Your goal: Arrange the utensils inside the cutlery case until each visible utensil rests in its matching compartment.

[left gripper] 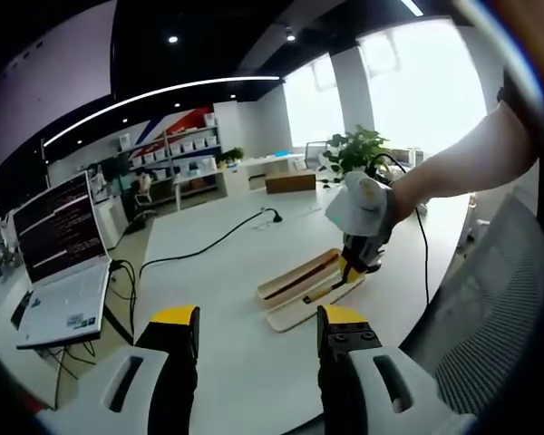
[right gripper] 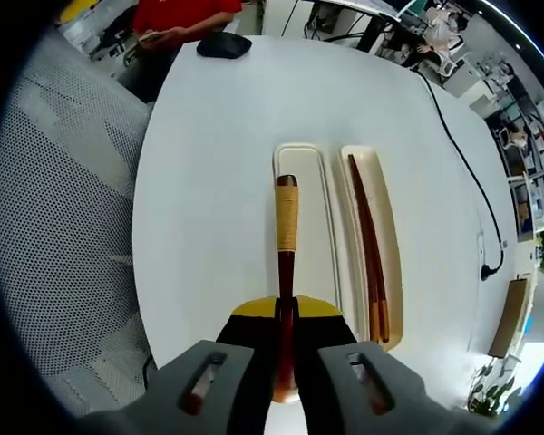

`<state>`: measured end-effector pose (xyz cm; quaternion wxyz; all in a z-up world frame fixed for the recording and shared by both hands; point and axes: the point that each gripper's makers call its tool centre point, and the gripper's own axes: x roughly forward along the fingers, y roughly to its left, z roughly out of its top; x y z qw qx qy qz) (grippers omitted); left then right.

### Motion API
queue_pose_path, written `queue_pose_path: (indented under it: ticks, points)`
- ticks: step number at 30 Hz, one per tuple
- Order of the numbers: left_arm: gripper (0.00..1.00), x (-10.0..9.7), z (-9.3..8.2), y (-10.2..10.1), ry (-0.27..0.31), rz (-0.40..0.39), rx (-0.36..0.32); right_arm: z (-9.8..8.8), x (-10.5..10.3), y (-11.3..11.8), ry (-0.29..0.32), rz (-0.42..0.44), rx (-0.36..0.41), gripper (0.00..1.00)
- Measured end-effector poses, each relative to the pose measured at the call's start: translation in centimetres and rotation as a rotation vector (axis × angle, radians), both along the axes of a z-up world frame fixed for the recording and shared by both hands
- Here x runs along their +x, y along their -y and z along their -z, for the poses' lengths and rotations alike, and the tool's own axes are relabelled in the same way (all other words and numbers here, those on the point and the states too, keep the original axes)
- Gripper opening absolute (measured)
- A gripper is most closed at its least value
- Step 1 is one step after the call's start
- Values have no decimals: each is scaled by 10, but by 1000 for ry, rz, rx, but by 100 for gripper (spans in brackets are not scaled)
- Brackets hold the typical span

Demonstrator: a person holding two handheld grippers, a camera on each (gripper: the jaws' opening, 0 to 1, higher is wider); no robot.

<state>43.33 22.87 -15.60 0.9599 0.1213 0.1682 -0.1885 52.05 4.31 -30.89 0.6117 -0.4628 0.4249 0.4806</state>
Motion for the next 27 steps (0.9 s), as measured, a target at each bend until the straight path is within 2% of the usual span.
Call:
queue_pose_path:
  ticks: [27]
  points:
    - [53,0,1,-2,-9,-11,-9,-12,30,6,71,10,-23,1]
